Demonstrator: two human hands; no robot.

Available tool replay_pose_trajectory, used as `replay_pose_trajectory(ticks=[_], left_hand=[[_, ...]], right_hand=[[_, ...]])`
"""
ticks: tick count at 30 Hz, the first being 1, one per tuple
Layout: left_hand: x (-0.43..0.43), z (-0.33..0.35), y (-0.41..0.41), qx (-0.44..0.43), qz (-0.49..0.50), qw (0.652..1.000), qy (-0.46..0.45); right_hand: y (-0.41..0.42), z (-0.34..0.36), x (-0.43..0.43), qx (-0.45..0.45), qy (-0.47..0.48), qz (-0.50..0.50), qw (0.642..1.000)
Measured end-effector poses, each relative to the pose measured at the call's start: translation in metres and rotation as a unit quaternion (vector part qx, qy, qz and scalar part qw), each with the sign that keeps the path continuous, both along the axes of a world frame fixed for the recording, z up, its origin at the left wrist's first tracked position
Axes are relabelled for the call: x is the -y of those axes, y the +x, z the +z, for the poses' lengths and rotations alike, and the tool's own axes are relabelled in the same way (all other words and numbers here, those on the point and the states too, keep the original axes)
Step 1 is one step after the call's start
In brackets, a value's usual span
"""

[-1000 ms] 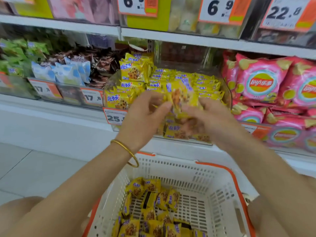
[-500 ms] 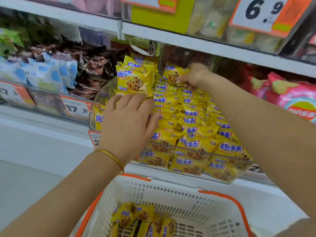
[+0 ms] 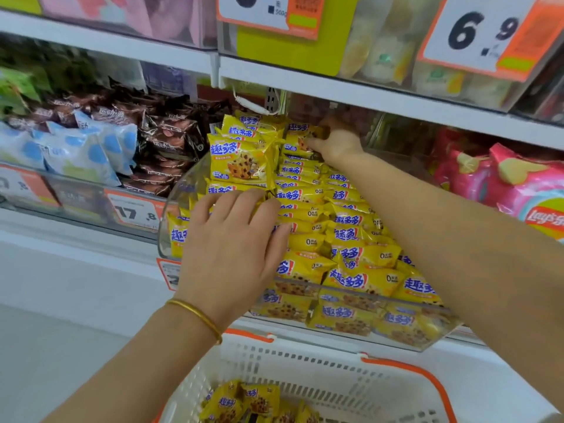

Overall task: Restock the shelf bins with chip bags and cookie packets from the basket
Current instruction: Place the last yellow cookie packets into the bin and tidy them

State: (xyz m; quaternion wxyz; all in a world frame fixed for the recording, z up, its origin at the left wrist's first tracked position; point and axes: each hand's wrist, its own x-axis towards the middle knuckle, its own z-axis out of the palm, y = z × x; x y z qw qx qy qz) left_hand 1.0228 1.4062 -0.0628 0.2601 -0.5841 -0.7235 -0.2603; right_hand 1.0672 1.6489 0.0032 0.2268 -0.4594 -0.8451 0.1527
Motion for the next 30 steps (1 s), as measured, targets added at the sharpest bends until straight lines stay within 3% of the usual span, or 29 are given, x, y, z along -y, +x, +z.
replay_pose_trajectory(ticks=[5, 9, 11, 13, 16, 18, 20, 23, 26, 30], left_hand=[[0.018, -0.002, 0.005, -0.029, -0.038, 0.997, 0.054], [0.048, -0.007, 0.036, -0.048, -0.085, 0.991, 0.097], [0.063, -0.017, 0.052, -0.044, -0.121, 0.99, 0.064], [0.077, -0.037, 0.066, -0.03, -0.14, 0.99, -0.013], [0.093, -0.072, 0.076, 0.002, -0.151, 0.974, -0.17], [0.095, -0.09, 0.078, 0.024, -0.152, 0.956, -0.249], [0.093, -0.102, 0.081, 0.03, -0.153, 0.943, -0.295], [0.087, -0.113, 0.09, 0.016, -0.151, 0.939, -0.309], [0.081, -0.118, 0.095, 0.018, -0.16, 0.936, -0.312], [0.076, -0.129, 0.092, 0.016, -0.154, 0.927, -0.341]], right_hand=[[0.041, 0.02, 0.037, 0.045, 0.006, -0.001, 0.999], [0.114, 0.025, 0.125, -0.031, 0.064, 0.085, 0.994], [0.158, 0.012, 0.185, -0.054, 0.043, 0.159, 0.985], [0.189, -0.02, 0.227, -0.046, -0.045, 0.209, 0.976], [0.2, -0.109, 0.241, 0.142, -0.139, 0.22, 0.955], [0.198, -0.188, 0.226, 0.297, -0.201, 0.219, 0.908], [0.203, -0.258, 0.218, 0.37, -0.264, 0.219, 0.863], [0.225, -0.332, 0.235, 0.355, -0.409, 0.174, 0.822], [0.236, -0.368, 0.273, 0.292, -0.514, 0.023, 0.806], [0.235, -0.395, 0.29, 0.232, -0.527, -0.094, 0.812]])
